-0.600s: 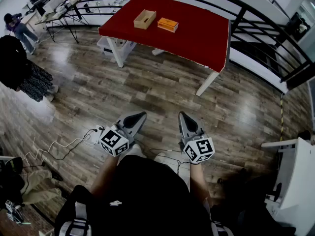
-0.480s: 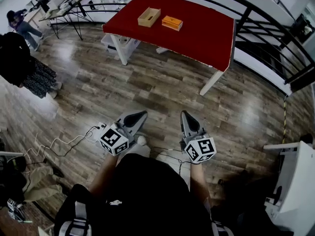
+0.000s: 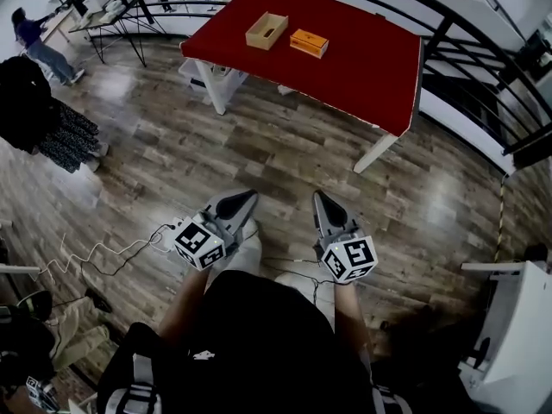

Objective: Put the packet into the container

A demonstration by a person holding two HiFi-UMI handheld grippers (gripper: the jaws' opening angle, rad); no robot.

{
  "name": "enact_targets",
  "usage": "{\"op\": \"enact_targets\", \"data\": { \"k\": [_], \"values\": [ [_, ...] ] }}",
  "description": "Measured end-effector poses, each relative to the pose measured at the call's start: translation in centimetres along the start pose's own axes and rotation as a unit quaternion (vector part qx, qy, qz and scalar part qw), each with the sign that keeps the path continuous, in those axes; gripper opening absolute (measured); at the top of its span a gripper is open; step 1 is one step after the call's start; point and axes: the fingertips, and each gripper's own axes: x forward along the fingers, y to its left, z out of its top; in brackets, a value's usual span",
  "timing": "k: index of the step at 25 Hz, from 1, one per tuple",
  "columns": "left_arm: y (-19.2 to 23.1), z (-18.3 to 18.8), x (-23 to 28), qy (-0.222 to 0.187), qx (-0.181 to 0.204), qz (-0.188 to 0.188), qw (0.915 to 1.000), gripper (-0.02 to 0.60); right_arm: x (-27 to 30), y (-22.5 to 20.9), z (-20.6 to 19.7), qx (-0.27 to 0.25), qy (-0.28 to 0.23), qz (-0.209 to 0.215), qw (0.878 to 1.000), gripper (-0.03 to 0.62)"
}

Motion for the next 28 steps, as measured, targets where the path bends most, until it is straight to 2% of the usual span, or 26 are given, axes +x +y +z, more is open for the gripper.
{"op": "enact_targets", "data": {
  "k": [3,12,18,23,28],
  "values": [
    [3.3,-0.1,1.2,-0.005,-0.005,-0.004,1.0000,0.008,3.1,-1.2,-0.1,-0.002,0.004,-0.006,1.000,0.021],
    [13.8,3.7,5.0,-0.015,-0.013,-0.034,0.9992,0.008,15.0,-3.2,3.2,-0.015,0.002,-0.025,1.000,0.021],
    [20.5,5.1,6.2,-0.018,-0.013,-0.041,0.9989,0.008,21.8,-3.9,4.3,-0.026,-0.002,-0.036,0.999,0.021],
    [24.5,5.8,7.5,-0.020,-0.003,-0.054,0.9984,0.008,25.3,-4.9,4.9,-0.032,-0.005,-0.051,0.998,0.021],
    [26.9,5.9,9.9,-0.017,-0.015,-0.063,0.9977,0.008,27.2,-7.7,5.2,-0.031,0.000,-0.070,0.997,0.021]
  ]
}}
